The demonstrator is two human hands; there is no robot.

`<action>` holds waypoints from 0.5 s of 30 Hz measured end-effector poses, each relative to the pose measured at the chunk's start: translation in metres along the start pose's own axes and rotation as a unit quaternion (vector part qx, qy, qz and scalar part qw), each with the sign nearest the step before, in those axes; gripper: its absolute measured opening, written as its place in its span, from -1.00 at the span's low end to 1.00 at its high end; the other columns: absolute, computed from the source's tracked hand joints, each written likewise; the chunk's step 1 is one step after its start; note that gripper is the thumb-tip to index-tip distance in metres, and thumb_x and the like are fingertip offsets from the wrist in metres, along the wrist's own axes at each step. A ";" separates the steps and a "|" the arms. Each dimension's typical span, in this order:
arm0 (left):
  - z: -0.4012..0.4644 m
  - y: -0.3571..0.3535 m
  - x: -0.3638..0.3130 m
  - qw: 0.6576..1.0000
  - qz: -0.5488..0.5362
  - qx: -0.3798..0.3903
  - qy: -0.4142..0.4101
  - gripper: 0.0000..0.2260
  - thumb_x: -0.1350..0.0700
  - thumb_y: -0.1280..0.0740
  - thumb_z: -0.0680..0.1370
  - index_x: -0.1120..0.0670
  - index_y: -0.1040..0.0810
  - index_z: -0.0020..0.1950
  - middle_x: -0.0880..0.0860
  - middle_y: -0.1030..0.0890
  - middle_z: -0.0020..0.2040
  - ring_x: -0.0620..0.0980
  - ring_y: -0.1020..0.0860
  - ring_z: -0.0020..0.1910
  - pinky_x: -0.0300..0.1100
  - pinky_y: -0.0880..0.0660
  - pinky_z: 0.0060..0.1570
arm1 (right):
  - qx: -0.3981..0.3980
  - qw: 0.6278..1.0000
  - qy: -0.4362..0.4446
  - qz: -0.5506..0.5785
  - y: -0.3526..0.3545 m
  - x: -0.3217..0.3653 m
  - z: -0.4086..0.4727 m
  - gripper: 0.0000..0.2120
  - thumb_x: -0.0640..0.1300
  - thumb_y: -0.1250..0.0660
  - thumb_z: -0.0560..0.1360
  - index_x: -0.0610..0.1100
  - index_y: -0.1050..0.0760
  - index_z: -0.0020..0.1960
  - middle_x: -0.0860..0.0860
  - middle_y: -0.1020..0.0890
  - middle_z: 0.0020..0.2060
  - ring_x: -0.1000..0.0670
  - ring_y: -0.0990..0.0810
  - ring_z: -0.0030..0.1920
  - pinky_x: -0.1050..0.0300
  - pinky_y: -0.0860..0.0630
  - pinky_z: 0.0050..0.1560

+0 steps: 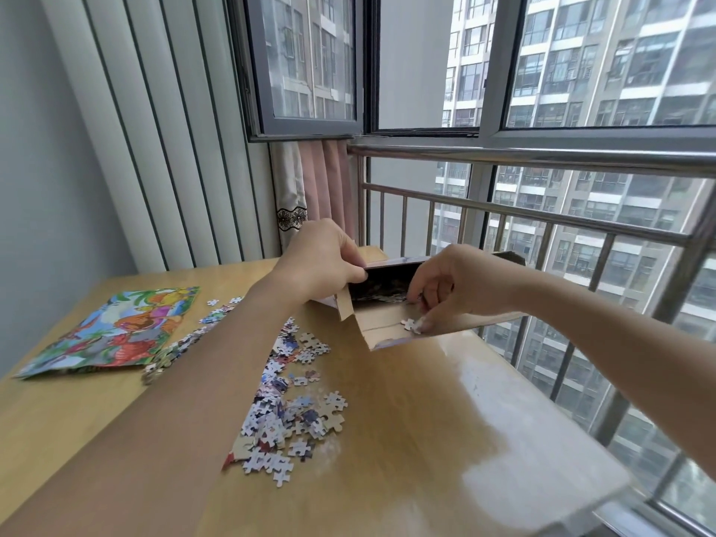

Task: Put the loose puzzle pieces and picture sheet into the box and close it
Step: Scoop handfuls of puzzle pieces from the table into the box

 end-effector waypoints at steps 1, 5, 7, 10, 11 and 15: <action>0.000 -0.001 0.000 1.000 0.001 0.001 -0.001 -0.92 0.16 -0.54 0.43 0.02 -0.76 -0.10 -0.08 -0.70 -0.18 -0.28 -0.58 -0.14 -0.37 -0.44 -0.10 | -0.018 1.000 -0.003 -0.016 0.001 -0.002 0.003 -0.77 -0.04 -0.62 0.35 0.00 -0.69 -0.02 0.12 -0.68 -0.33 0.19 -0.61 -0.36 0.34 -0.51 -0.30; -0.001 -0.002 0.002 1.000 -0.001 -0.001 -0.001 -0.91 0.16 -0.54 0.44 0.01 -0.75 -0.10 -0.12 -0.67 -0.22 -0.30 -0.56 -0.19 -0.42 -0.40 -0.21 | -0.118 0.990 0.020 -0.075 0.013 -0.008 0.007 -0.93 -0.15 -0.55 0.45 -0.08 -0.70 -0.08 0.16 -0.68 -0.32 0.22 -0.65 -0.30 0.21 -0.63 -0.15; -0.002 -0.002 0.001 1.000 -0.003 -0.002 -0.003 -0.91 0.16 -0.54 0.43 0.00 -0.75 -0.10 -0.14 -0.66 -0.23 -0.31 -0.55 -0.20 -0.36 -0.43 -0.18 | -0.130 0.987 0.029 -0.089 0.013 -0.008 0.004 -0.97 -0.16 -0.50 0.50 -0.08 -0.71 -0.06 0.14 -0.70 -0.27 0.22 -0.66 -0.26 0.16 -0.64 -0.08; -0.003 -0.004 0.001 1.000 0.002 0.002 -0.005 -0.92 0.16 -0.54 0.43 -0.01 -0.76 -0.11 -0.16 -0.65 -0.26 -0.37 -0.53 -0.32 -0.44 -0.44 -0.27 | -0.148 0.986 0.041 -0.069 0.016 -0.004 -0.005 -0.91 -0.18 -0.43 0.55 -0.08 -0.71 0.00 0.13 -0.72 -0.19 0.22 -0.68 -0.20 0.20 -0.65 -0.03; -0.002 -0.004 0.002 1.000 0.002 0.002 -0.004 -0.92 0.16 -0.54 0.43 -0.01 -0.76 -0.11 -0.17 -0.64 -0.27 -0.39 -0.51 -0.38 -0.51 -0.39 -0.37 | -0.154 0.986 0.042 -0.042 0.020 -0.002 -0.010 -0.90 -0.18 -0.43 0.54 -0.08 -0.71 0.01 0.13 -0.72 -0.19 0.21 -0.68 -0.20 0.21 -0.65 -0.04; -0.003 -0.002 0.005 1.000 -0.001 -0.002 0.002 -0.91 0.15 -0.54 0.43 -0.02 -0.76 -0.10 -0.19 -0.63 -0.28 -0.37 -0.50 -0.35 -0.46 -0.35 -0.32 | -0.053 0.989 0.039 0.130 0.019 0.004 -0.020 -0.90 -0.20 -0.39 0.56 -0.14 -0.70 0.01 -0.02 -0.74 -0.19 0.01 -0.72 -0.18 0.13 -0.65 -0.06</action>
Point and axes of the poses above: each hand's wrist, its own z-axis towards the middle knuckle, its own y-axis out of the back of the hand, x = y × z, the point moved 7 cm from there along z, towards the middle knuckle
